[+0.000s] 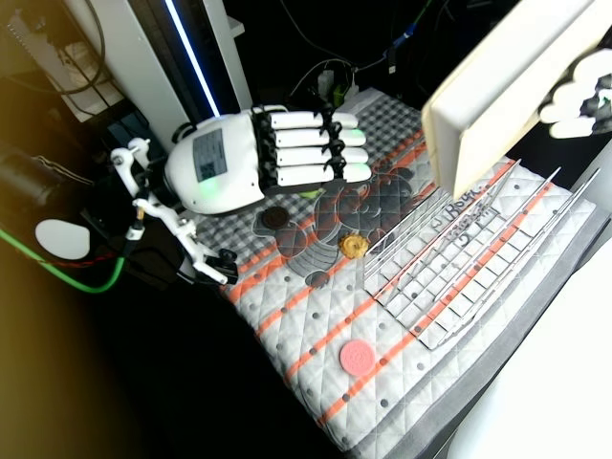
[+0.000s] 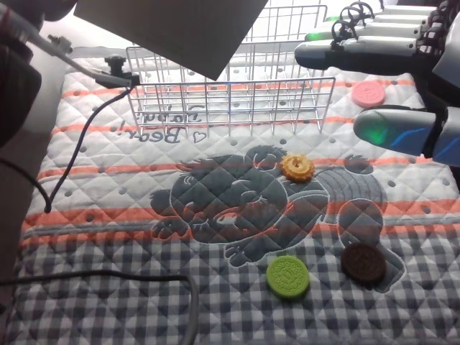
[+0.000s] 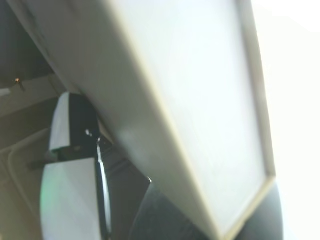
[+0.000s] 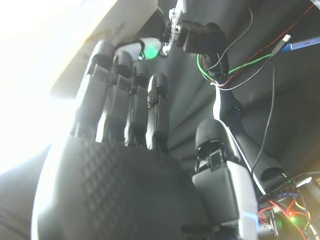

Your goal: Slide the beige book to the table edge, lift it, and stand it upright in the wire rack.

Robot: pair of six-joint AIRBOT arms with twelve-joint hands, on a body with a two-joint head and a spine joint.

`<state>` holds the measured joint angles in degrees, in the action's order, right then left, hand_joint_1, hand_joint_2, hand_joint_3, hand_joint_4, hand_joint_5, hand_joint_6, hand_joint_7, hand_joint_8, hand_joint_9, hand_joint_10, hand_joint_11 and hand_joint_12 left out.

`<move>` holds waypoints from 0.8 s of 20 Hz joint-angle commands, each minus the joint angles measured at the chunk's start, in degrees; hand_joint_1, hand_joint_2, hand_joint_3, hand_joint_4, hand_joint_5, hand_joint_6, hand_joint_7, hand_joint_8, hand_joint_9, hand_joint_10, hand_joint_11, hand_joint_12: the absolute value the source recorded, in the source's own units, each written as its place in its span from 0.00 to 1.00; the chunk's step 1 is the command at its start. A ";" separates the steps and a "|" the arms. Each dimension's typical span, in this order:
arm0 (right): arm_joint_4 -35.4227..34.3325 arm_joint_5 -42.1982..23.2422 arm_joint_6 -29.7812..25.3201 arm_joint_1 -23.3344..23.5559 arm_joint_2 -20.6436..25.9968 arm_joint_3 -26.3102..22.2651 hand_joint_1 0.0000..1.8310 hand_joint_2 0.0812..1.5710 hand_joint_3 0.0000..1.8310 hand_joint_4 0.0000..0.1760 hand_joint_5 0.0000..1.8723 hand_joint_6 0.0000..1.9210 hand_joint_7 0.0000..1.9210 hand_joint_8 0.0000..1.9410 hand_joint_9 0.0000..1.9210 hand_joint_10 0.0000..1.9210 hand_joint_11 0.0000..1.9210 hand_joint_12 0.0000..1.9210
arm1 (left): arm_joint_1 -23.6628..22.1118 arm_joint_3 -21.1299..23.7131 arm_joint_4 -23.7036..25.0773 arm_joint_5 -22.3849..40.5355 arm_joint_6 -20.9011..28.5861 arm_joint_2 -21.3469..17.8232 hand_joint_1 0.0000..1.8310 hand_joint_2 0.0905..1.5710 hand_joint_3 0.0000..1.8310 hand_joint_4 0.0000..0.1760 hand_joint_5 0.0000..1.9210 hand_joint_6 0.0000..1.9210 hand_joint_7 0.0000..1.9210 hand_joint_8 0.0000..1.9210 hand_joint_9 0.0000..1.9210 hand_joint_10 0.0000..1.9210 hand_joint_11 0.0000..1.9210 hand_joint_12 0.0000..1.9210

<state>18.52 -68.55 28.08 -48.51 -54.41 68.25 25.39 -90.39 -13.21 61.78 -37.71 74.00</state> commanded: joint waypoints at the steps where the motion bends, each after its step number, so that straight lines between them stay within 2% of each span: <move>1: -2.49 -6.81 -0.12 0.53 -0.22 0.16 0.00 0.87 0.00 0.09 0.24 0.00 0.24 0.01 0.25 0.01 0.25 0.02 | -0.01 0.10 -0.98 7.55 0.83 -0.47 0.75 0.67 0.00 0.00 0.51 0.45 0.56 0.45 0.51 0.60 0.44 0.62; 2: -2.49 -6.83 -0.12 0.53 -0.24 0.16 0.00 0.87 0.00 0.10 0.23 0.00 0.24 0.01 0.25 0.01 0.25 0.01 | 0.56 0.34 -1.16 7.95 0.80 -0.51 0.75 0.68 0.00 0.00 0.50 0.48 0.55 0.45 0.50 0.62 0.44 0.61; 4: -2.53 -6.91 -0.12 0.53 -0.24 0.15 0.00 0.88 0.00 0.05 0.24 0.00 0.24 0.01 0.25 0.01 0.26 0.02 | 2.00 1.04 -2.27 8.38 0.33 -0.73 0.76 0.68 0.00 0.00 0.50 0.49 0.55 0.45 0.50 0.61 0.46 0.58; 6: -2.56 -6.98 -0.12 0.53 -0.35 0.15 0.00 0.88 0.00 0.08 0.24 0.00 0.24 0.00 0.24 0.00 0.25 0.01 | 3.75 1.27 -4.10 8.82 0.29 -0.71 0.76 0.67 0.00 0.00 0.51 0.45 0.58 0.41 0.50 0.61 0.45 0.58; 8: -2.74 -7.05 -0.12 0.53 -0.48 0.13 0.00 0.88 0.00 0.08 0.23 0.00 0.23 0.00 0.24 0.00 0.25 0.01 | 5.59 1.48 -5.80 9.10 0.31 -0.68 0.76 0.66 0.00 0.00 0.52 0.44 0.60 0.33 0.51 0.60 0.35 0.59; 9: -2.85 -7.08 -0.12 0.53 -0.45 0.08 0.00 0.88 0.00 0.08 0.23 0.00 0.23 0.00 0.23 0.00 0.24 0.01 | 6.23 1.66 -6.31 9.10 0.31 -0.69 0.75 0.68 0.00 0.00 0.48 0.50 0.58 0.37 0.50 0.61 0.27 0.61; 10: -2.97 -7.09 -0.12 0.53 -0.42 0.04 0.00 0.88 0.00 0.09 0.23 0.00 0.23 0.00 0.23 0.00 0.24 0.01 | 6.64 1.76 -6.62 9.08 0.32 -0.69 0.74 0.69 0.00 0.00 0.45 0.55 0.54 0.43 0.49 0.64 0.24 0.60; 11: -3.13 -7.10 -0.12 0.53 -0.42 0.01 0.00 0.88 0.00 0.07 0.23 0.00 0.23 0.00 0.24 0.00 0.25 0.01 | 7.08 1.82 -6.94 8.95 0.32 -0.69 0.68 0.69 0.00 0.12 0.39 0.21 0.46 0.16 0.42 0.30 0.15 0.56; 12: -3.20 -7.11 -0.12 0.53 -0.44 0.01 0.00 0.88 0.00 0.07 0.23 0.00 0.23 0.00 0.24 0.00 0.24 0.01 | 7.43 1.91 -7.20 8.82 0.32 -0.70 0.65 0.67 0.00 0.38 0.39 0.07 0.45 0.05 0.42 0.12 0.07 0.54; 13: -3.23 -7.12 -0.12 0.53 -0.45 0.00 0.00 0.88 0.00 0.01 0.24 0.00 0.24 0.00 0.25 0.01 0.25 0.01 | 7.97 2.13 -7.56 8.78 0.33 -0.82 0.60 0.65 0.00 0.58 0.36 0.02 0.41 0.01 0.37 0.05 0.01 0.50; 15: -3.37 -7.12 -0.12 0.53 -0.46 -0.12 0.00 0.88 0.00 0.00 0.24 0.00 0.24 0.00 0.25 0.01 0.26 0.01 | 9.16 2.78 -8.19 8.86 0.45 -1.28 0.55 0.64 0.00 0.87 0.32 0.00 0.35 0.00 0.31 0.00 0.00 0.45; 16: -3.45 -7.12 -0.12 0.53 -0.45 -0.19 0.00 0.89 0.00 0.00 0.24 0.00 0.24 0.00 0.25 0.00 0.25 0.01 | 9.79 3.16 -8.48 9.02 0.45 -1.57 0.53 0.65 0.00 0.90 0.31 0.00 0.33 0.00 0.30 0.00 0.00 0.44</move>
<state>17.74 -69.19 28.10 -48.51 -54.65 68.20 35.55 -86.78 -21.56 63.83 -37.87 73.19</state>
